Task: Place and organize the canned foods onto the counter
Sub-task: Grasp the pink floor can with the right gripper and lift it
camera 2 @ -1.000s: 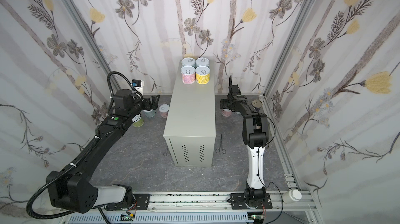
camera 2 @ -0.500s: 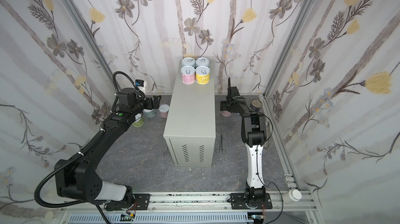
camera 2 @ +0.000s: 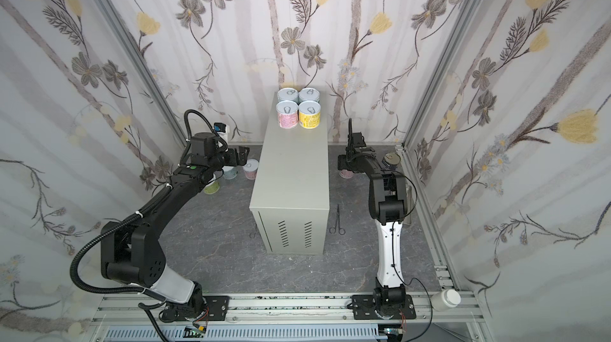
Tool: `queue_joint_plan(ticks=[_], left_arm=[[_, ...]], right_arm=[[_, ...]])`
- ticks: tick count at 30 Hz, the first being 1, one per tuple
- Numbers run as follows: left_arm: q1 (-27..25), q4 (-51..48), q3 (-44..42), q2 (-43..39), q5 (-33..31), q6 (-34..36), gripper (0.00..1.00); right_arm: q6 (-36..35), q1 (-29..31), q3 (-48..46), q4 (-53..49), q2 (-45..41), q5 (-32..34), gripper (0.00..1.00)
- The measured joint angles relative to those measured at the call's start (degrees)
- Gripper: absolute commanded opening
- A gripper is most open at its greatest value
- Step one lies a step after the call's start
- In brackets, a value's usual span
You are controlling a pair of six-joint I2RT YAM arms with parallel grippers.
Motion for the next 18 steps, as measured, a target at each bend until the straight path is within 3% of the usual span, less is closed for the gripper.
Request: queue_joint_plan(ticks=[7, 18], left_arm=[[0.6, -0.1, 5.4, 5.9, 0.6, -0.2, 1.00], [0.7, -2.9, 12.2, 14.2, 0.5, -0.2, 1.00]], right_arm=[[-1.4, 0.0, -3.9, -2.3, -9.0, -0.5, 0.46], [-2.8, 0.1, -0.7, -8.6, -20.0, -2.2, 0.46]])
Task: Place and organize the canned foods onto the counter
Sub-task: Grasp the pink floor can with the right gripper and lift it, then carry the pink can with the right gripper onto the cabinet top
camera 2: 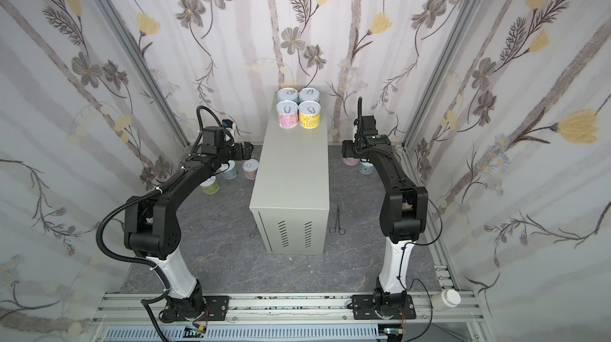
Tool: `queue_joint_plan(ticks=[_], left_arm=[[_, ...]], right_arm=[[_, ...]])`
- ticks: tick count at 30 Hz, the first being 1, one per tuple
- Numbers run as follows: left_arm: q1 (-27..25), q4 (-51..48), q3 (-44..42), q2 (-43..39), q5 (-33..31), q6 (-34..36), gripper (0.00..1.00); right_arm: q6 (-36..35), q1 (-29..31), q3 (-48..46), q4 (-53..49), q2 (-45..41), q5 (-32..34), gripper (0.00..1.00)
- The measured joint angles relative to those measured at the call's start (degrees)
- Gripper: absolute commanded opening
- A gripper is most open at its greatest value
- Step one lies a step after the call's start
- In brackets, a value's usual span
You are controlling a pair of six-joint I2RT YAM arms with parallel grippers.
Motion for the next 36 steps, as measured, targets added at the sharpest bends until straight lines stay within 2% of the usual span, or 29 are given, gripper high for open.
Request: queue_joint_plan(ticks=[12, 20, 36], left_arm=[[0.0, -2.1, 3.1, 5.1, 0.2, -0.8, 1.00], [0.0, -2.1, 3.1, 6.5, 1.0, -1.3, 1.00], [-0.1, -2.4, 3.8, 9.7, 1.8, -1.5, 1.00]], right_arm=[[-2.1, 2.1, 10.7, -11.1, -9.6, 1.3, 0.46], [-2.0, 8.5, 18.1, -17.4, -11.3, 3.4, 0.46], [-0.5, 18.6, 19.9, -21.7, -17.2, 6.9, 0.48]])
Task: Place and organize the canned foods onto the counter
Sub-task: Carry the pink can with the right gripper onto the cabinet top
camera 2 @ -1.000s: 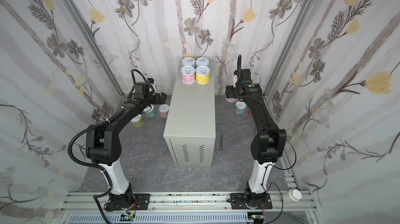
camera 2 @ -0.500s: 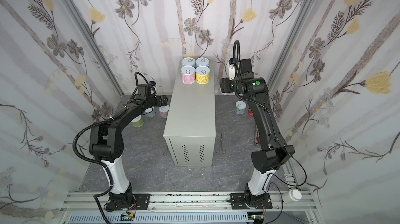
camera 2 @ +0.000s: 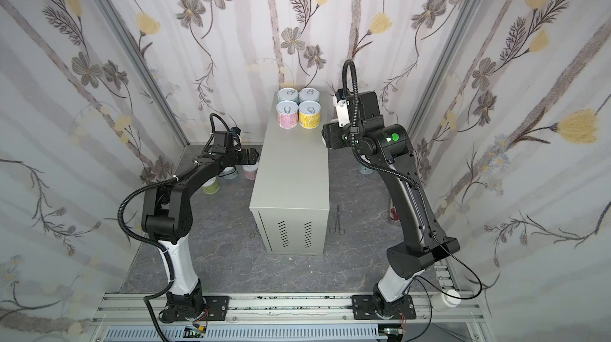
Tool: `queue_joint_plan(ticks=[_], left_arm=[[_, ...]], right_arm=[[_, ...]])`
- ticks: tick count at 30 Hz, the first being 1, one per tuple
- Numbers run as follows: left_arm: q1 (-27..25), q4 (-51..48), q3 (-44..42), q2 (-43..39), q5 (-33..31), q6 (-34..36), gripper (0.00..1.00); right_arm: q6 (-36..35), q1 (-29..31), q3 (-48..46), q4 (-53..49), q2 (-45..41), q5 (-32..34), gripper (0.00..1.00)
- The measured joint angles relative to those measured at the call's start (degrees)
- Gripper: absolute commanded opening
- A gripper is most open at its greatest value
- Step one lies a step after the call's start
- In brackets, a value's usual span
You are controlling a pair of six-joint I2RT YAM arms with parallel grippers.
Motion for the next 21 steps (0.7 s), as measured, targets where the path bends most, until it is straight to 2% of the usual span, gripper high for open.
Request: queue_joint_plan(ticks=[13, 18, 21], left_arm=[[-0.6, -1.3, -0.3, 0.6, -0.4, 0.0, 1.00], [-0.8, -2.1, -0.4, 0.7, -1.2, 0.0, 1.00], [-0.9, -2.3, -0.4, 0.7, -1.5, 0.0, 1.00]], right_arm=[[-0.7, 5.5, 0.2, 0.9, 2.5, 1.0, 0.50], [-1.5, 6.2, 1.1, 1.6, 3.8, 1.7, 0.55], [-1.7, 6.5, 2.2, 1.7, 4.7, 1.6, 0.61]])
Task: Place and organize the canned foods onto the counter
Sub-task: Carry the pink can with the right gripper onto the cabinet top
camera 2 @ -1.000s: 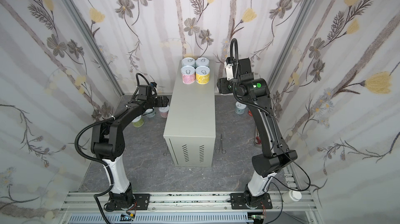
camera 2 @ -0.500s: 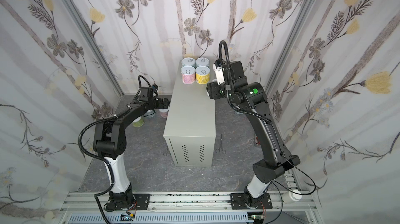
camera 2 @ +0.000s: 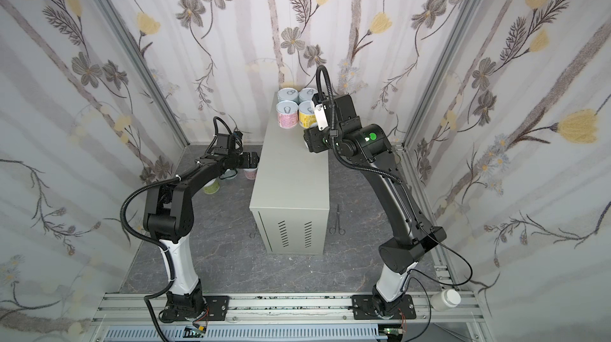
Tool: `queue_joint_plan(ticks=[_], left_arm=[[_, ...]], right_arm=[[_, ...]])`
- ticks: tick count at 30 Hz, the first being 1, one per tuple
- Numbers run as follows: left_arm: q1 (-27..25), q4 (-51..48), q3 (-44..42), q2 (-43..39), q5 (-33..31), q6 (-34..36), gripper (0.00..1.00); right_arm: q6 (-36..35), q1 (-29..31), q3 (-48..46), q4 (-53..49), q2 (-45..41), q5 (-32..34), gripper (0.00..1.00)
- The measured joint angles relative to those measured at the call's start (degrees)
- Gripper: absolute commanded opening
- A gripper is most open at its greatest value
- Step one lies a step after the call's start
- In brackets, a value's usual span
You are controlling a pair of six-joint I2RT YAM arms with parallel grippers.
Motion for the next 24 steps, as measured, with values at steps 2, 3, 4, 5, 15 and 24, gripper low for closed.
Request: queue_joint_plan(ticks=[2, 3, 4, 5, 15, 24], left_arm=[[-0.1, -0.2, 0.0, 0.0, -0.3, 0.0, 1.00], [-0.1, -0.2, 0.0, 0.0, -0.3, 0.0, 1.00], [-0.1, -0.2, 0.0, 0.0, -0.3, 0.0, 1.00], [-0.1, -0.2, 0.0, 0.0, -0.5, 0.0, 1.00], [-0.2, -0.7, 0.3, 0.0, -1.1, 0.1, 1.00], [-0.4, -1.2, -0.5, -0.1, -1.3, 0.5, 1.00]], right_arm=[[-0.4, 0.0, 0.3, 0.0, 0.3, 0.0, 0.65], [-0.4, 0.0, 0.4, 0.0, 0.4, -0.2, 0.66], [-0.4, 0.0, 0.4, 0.1, 0.5, -0.5, 0.68], [-0.5, 0.0, 0.5, 0.1, 0.5, -0.6, 0.69], [-1.2, 0.1, 0.5, 1.9, 1.7, -1.7, 0.77], [-1.3, 0.1, 0.5, 3.3, 2.4, -2.0, 0.87]])
